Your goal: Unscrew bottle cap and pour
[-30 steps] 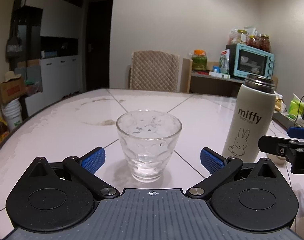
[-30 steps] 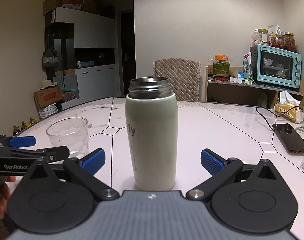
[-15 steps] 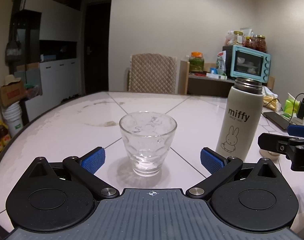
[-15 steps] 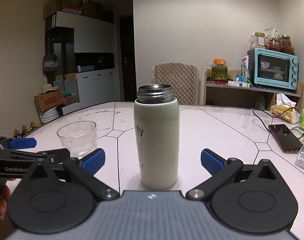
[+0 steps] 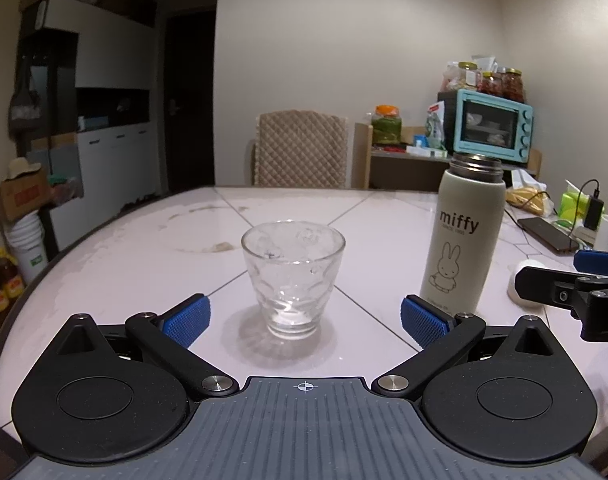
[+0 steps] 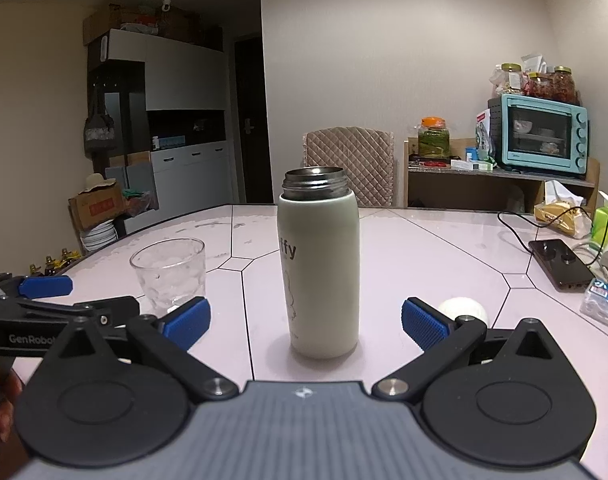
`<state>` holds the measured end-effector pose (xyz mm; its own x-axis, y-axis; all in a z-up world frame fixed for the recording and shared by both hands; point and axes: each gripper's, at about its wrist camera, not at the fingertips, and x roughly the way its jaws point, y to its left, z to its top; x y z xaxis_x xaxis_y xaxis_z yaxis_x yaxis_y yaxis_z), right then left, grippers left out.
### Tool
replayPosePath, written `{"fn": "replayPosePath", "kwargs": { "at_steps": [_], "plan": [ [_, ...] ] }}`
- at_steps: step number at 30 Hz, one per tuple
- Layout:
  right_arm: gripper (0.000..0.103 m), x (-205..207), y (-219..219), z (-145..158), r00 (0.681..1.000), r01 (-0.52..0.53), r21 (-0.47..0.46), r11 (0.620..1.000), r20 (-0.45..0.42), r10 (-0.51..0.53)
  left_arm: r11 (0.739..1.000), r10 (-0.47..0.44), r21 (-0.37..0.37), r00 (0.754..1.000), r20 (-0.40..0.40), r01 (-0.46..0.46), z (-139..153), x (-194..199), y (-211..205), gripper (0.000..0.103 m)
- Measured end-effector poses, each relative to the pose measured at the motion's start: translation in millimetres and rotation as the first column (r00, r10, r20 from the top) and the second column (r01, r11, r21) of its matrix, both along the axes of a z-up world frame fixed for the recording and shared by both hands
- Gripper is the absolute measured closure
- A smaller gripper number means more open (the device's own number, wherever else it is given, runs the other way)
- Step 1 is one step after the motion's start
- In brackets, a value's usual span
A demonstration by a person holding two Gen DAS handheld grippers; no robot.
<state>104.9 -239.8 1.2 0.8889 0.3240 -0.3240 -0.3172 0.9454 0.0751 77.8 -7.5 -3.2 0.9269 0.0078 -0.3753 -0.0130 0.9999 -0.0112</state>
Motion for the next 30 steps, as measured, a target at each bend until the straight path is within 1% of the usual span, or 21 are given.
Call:
{"fn": "replayPosePath", "kwargs": {
  "at_steps": [15, 30],
  "plan": [
    [0.000, -26.9, -9.0, 0.8, 1.000, 0.020, 0.004, 1.000, 0.008, -0.020, 1.000, -0.021, 0.014, 1.000, 0.009, 0.020, 1.1, -23.3, -12.9, 0.000],
    [0.000, -47.4, -17.8, -0.6, 0.999, 0.039, 0.016, 0.999, 0.017, -0.039, 0.999, -0.037, 0.009, 0.999, 0.017, 0.037, 0.5, -39.2, -21.6, 0.000]
  ]
}}
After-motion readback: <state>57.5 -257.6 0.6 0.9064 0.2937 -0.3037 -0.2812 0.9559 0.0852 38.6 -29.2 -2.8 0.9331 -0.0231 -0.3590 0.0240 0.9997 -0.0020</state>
